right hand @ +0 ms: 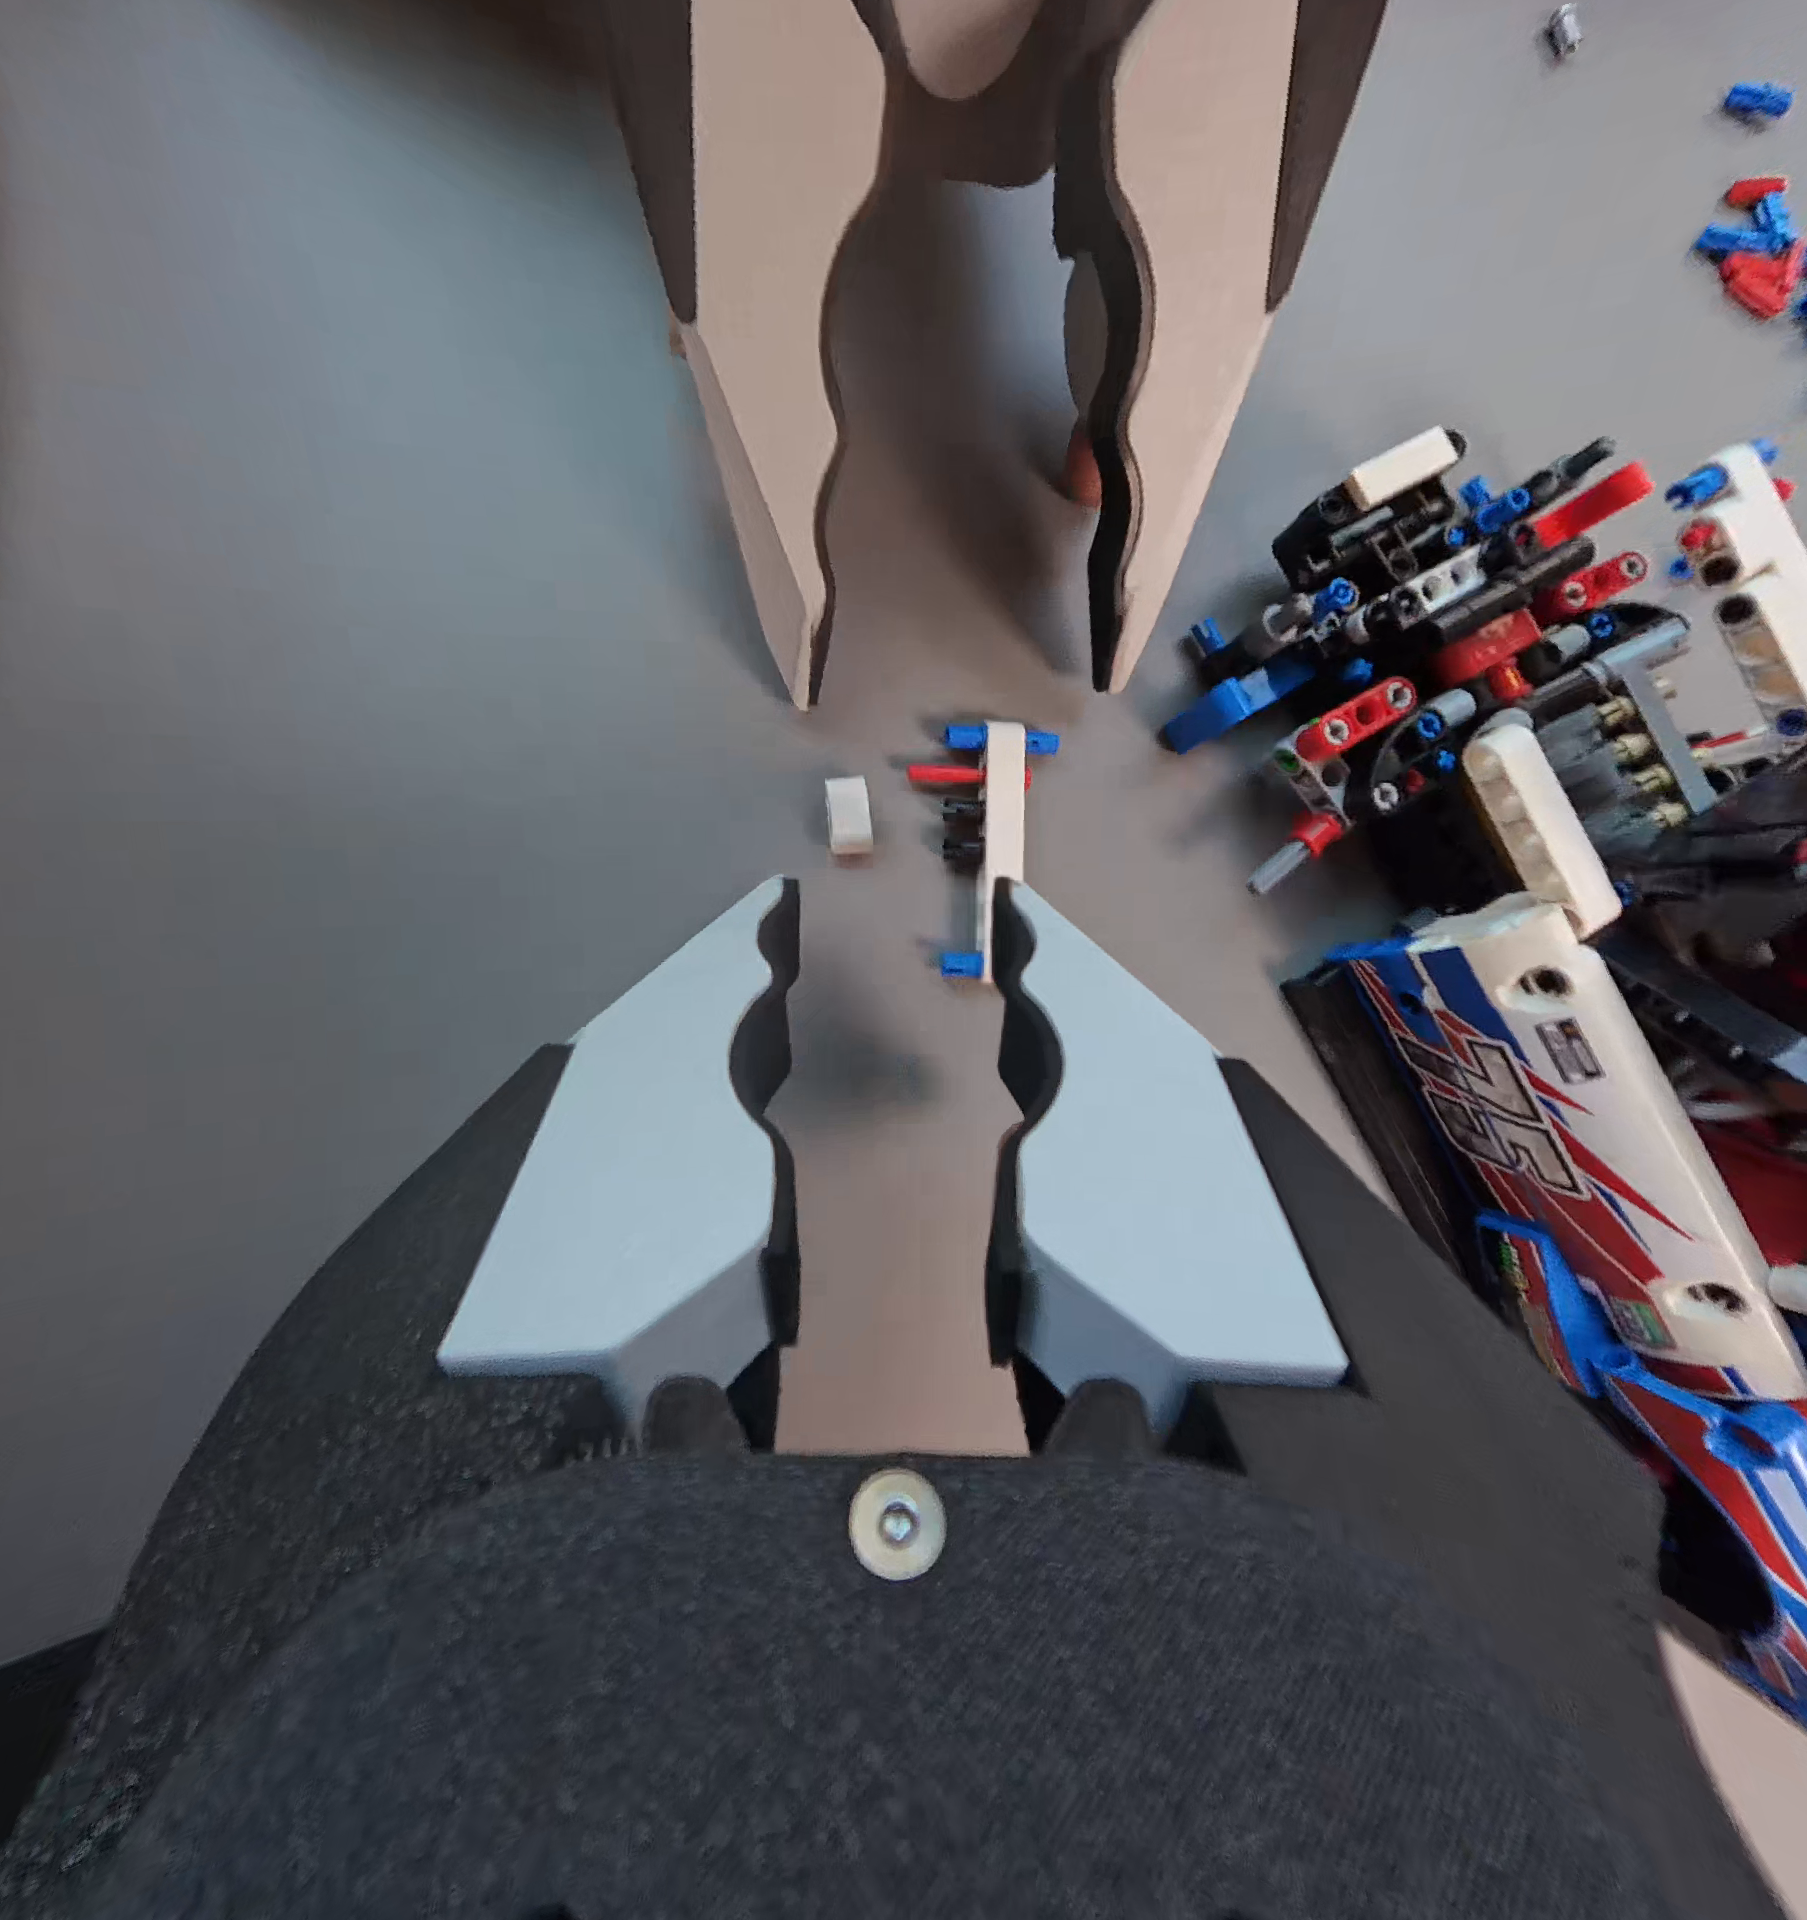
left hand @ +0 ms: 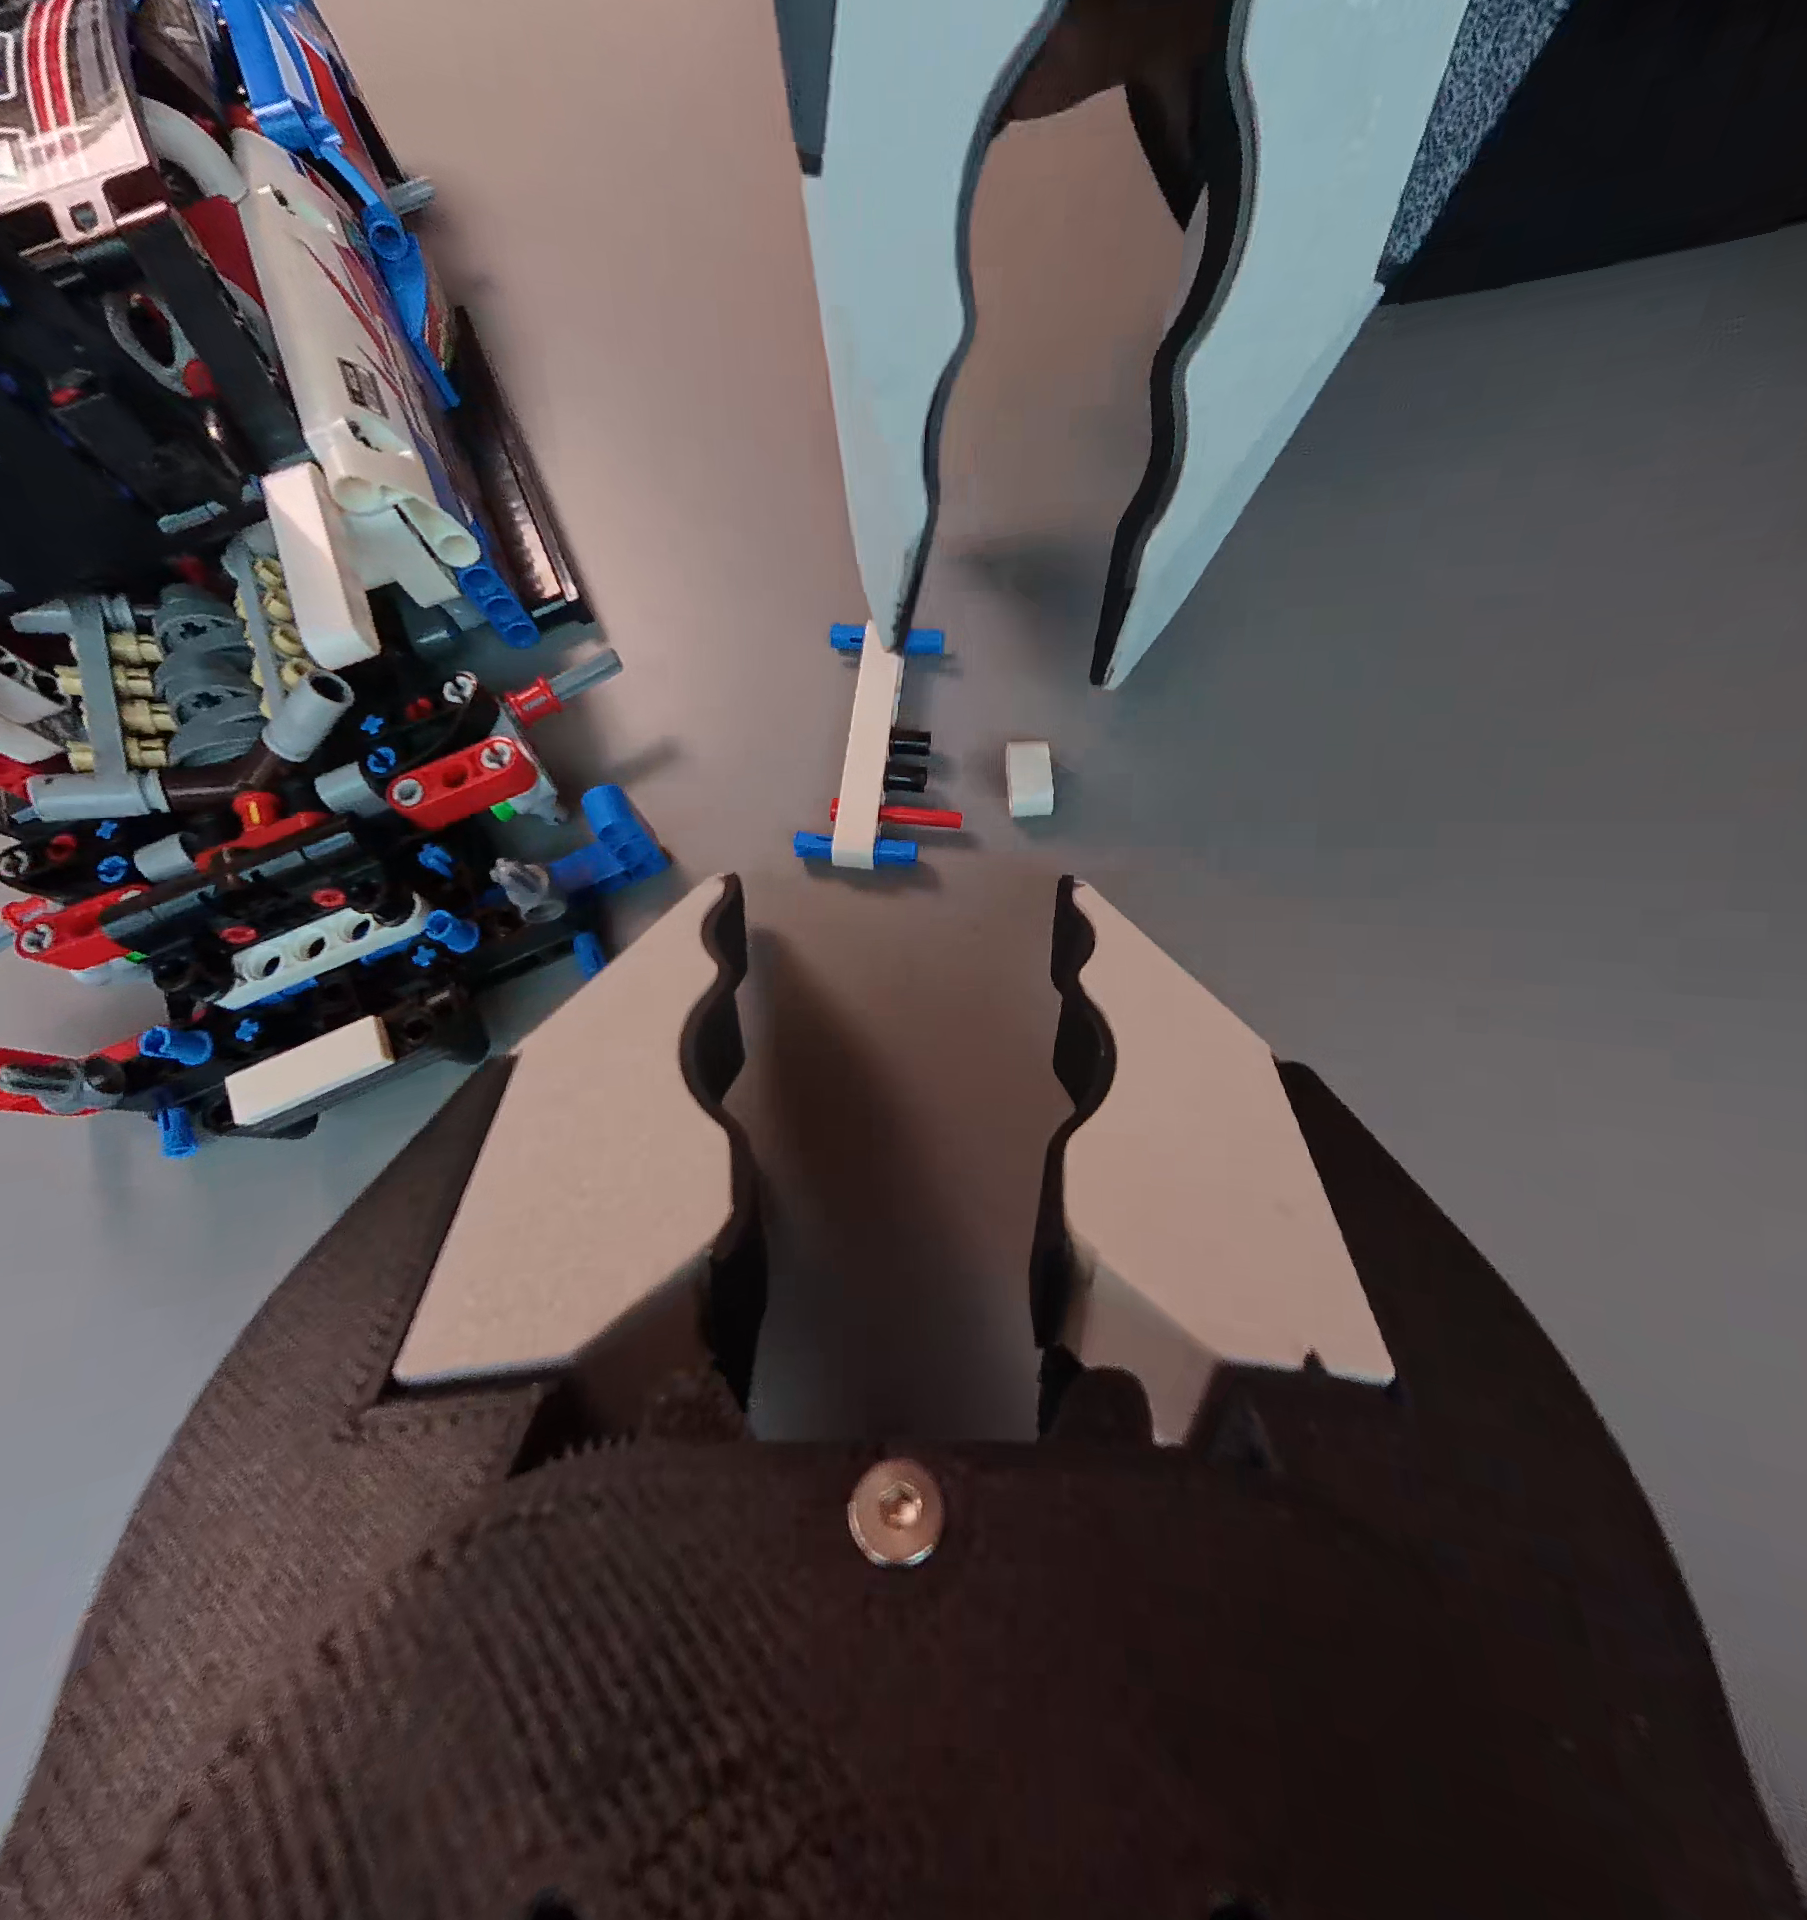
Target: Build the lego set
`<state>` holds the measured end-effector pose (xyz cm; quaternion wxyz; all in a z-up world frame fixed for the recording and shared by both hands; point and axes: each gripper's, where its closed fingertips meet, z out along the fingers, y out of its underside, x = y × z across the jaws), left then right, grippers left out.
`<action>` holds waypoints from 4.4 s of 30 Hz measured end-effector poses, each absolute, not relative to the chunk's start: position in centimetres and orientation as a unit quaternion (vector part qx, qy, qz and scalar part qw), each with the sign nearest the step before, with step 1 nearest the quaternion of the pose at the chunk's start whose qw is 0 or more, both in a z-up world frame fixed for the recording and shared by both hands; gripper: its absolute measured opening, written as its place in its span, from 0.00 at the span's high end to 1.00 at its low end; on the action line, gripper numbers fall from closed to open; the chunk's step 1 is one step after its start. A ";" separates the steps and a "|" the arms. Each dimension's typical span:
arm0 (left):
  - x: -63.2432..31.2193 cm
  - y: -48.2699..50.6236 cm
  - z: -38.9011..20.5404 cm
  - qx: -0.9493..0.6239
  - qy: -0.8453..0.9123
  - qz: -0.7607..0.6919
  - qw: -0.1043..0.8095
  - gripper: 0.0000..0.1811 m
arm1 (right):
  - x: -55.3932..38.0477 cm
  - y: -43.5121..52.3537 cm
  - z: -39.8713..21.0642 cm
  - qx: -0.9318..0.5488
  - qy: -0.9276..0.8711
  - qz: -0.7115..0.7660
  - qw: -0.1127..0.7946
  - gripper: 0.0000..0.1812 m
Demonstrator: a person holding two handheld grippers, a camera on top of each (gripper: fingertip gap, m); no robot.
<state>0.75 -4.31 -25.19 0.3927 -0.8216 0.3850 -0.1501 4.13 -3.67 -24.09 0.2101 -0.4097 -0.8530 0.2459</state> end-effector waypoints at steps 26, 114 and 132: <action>1.5 -4.7 -24.6 -0.814 0.385 -0.174 0.398 0.76 | 2.4 -3.9 -25.5 -0.421 -0.852 0.272 0.148 0.83; 2.4 -3.6 -25.1 -0.806 0.410 -0.145 0.401 0.80 | 2.8 -3.4 -24.6 -0.409 -0.856 0.252 0.188 0.75; 3.2 -4.1 -25.1 -0.797 0.428 -0.140 0.402 0.87 | 2.7 -4.1 -25.4 -0.375 -0.864 0.294 0.161 0.84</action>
